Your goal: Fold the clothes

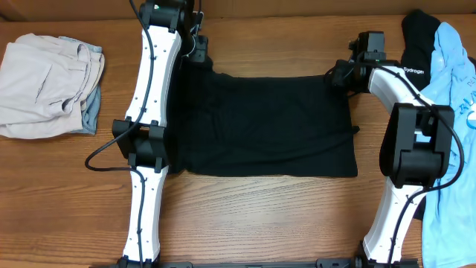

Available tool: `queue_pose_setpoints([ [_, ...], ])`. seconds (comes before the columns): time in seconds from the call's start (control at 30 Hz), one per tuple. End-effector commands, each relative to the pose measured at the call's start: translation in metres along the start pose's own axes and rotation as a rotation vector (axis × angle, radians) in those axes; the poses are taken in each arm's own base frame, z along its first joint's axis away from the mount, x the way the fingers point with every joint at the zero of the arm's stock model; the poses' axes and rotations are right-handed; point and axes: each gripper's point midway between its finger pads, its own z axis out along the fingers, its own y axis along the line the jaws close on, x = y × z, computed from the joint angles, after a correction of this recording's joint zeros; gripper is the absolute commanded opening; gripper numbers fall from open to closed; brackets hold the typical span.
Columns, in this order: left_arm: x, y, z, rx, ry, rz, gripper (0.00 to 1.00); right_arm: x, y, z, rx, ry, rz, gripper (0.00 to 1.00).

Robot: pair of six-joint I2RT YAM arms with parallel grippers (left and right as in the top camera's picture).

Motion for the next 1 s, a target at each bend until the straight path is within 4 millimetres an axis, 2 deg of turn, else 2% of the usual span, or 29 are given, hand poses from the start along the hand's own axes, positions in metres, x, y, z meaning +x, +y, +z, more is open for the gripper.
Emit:
queue_pose_setpoints([
  [0.0, -0.001, 0.017, -0.019, -0.055, -0.022, -0.022, 0.04, 0.002, -0.001, 0.006, 0.005, 0.01, 0.001, 0.09],
  [0.07, 0.002, 0.023, -0.021, -0.078, -0.01, -0.026, 0.04, 0.001, -0.003, 0.002, 0.009, 0.016, 0.006, 0.04],
  [0.2, 0.007, 0.037, -0.027, -0.144, 0.003, -0.032, 0.04, -0.009, -0.006, -0.021, 0.015, 0.012, 0.019, 0.04],
  [0.23, 0.008, 0.04, -0.03, -0.156, 0.0, -0.033, 0.04, -0.013, -0.006, -0.031, 0.013, 0.007, 0.023, 0.04],
  [0.27, 0.007, 0.041, -0.037, -0.16, -0.011, -0.035, 0.04, -0.018, -0.004, -0.05, 0.0, 0.002, 0.027, 0.04],
  [0.37, 0.004, 0.04, -0.05, -0.156, -0.04, -0.036, 0.04, -0.02, -0.001, -0.083, -0.027, 0.012, 0.043, 0.04],
  [0.53, 0.013, 0.034, -0.075, -0.129, -0.04, -0.036, 0.04, -0.01, 0.005, -0.141, -0.088, 0.051, 0.058, 0.04],
  [0.67, 0.019, 0.022, -0.074, -0.061, -0.015, -0.035, 0.04, -0.001, 0.011, -0.171, -0.104, 0.071, 0.048, 0.04],
  [0.83, 0.025, 0.012, -0.065, -0.002, 0.024, -0.037, 0.04, 0.029, 0.007, -0.176, -0.083, 0.184, 0.046, 0.04],
  [0.97, 0.046, 0.014, -0.042, -0.009, 0.139, -0.077, 0.04, 0.048, 0.002, -0.179, -0.06, 0.263, 0.067, 0.04],
])
